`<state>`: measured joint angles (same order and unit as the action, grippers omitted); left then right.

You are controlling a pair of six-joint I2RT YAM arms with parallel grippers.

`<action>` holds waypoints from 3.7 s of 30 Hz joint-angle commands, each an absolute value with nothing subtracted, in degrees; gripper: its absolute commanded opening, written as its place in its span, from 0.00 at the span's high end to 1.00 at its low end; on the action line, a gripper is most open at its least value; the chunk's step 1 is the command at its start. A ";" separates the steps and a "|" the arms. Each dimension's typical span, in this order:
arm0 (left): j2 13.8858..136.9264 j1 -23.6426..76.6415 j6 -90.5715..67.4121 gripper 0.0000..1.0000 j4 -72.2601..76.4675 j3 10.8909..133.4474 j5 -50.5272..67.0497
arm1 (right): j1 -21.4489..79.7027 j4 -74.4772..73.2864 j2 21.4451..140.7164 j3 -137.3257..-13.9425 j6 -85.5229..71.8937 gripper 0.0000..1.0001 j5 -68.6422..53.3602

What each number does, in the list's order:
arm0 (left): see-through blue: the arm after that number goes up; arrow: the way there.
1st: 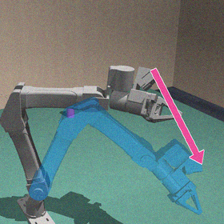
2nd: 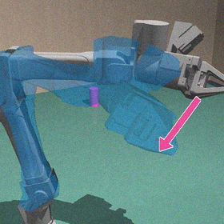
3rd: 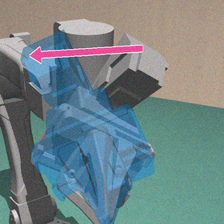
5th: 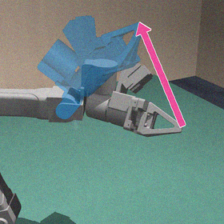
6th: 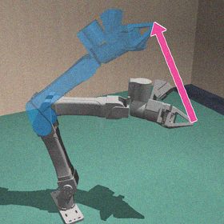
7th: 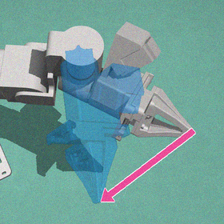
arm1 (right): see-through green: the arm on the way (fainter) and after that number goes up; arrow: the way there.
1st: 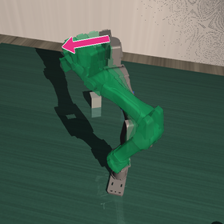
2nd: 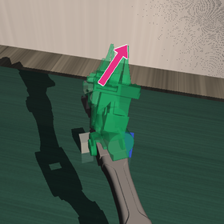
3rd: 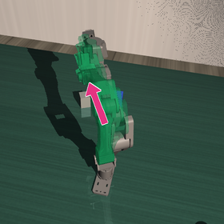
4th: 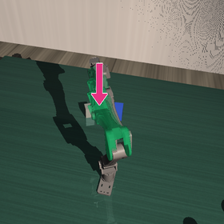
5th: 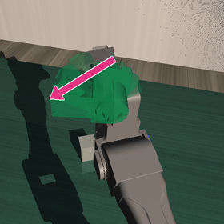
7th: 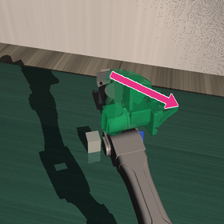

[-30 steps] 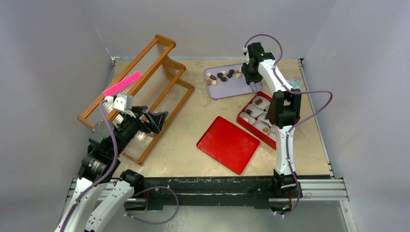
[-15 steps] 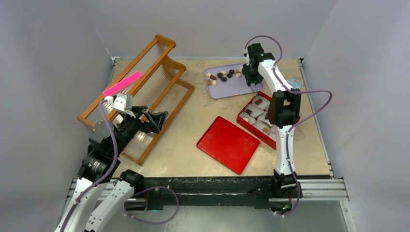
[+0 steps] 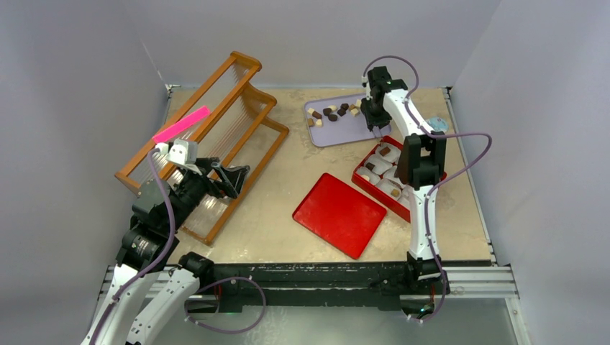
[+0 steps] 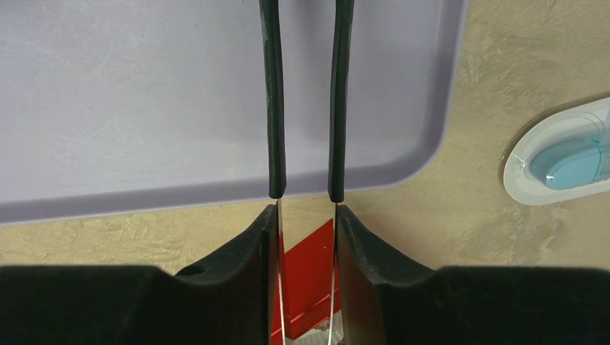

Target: Pack the chocolate

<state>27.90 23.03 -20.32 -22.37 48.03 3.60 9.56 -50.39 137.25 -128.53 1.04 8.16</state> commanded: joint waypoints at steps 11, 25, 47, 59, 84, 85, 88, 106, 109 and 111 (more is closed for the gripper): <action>28.12 23.38 -19.25 0.02 -22.20 48.11 3.05 | 9.25 -51.04 133.67 -129.49 1.76 0.75 7.99; 28.03 23.38 -19.25 0.02 -22.16 48.14 3.24 | 9.28 -48.89 123.79 -122.42 0.93 0.77 8.19; 27.56 23.38 -19.28 0.03 -22.24 48.11 3.15 | 10.54 -52.12 123.24 -120.62 -5.72 0.65 6.32; 27.51 23.38 -19.26 0.02 -22.25 48.12 3.23 | 10.96 -50.77 126.92 -123.13 -7.89 0.63 3.66; 27.53 23.38 -19.25 0.03 -22.24 48.13 3.08 | 10.91 -55.26 135.51 -131.26 -10.06 0.63 4.17; 27.52 23.38 -19.25 0.02 -22.24 48.15 3.11 | 10.93 -55.20 135.55 -131.30 -10.00 0.64 4.15; 27.53 23.38 -19.27 0.02 -22.24 48.13 3.05 | 10.99 -55.11 135.43 -131.19 -9.93 0.70 4.19; 27.57 23.38 -19.25 0.03 -22.23 48.15 3.10 | 11.00 -50.92 125.04 -123.24 -9.58 0.81 4.14; 27.51 23.38 -19.27 0.02 -22.15 48.11 3.25 | 10.97 -50.15 122.68 -120.70 -9.58 0.81 3.43; 27.51 23.38 -19.33 0.02 -22.20 48.11 3.25 | 11.03 -50.39 121.34 -119.85 -9.69 0.81 3.26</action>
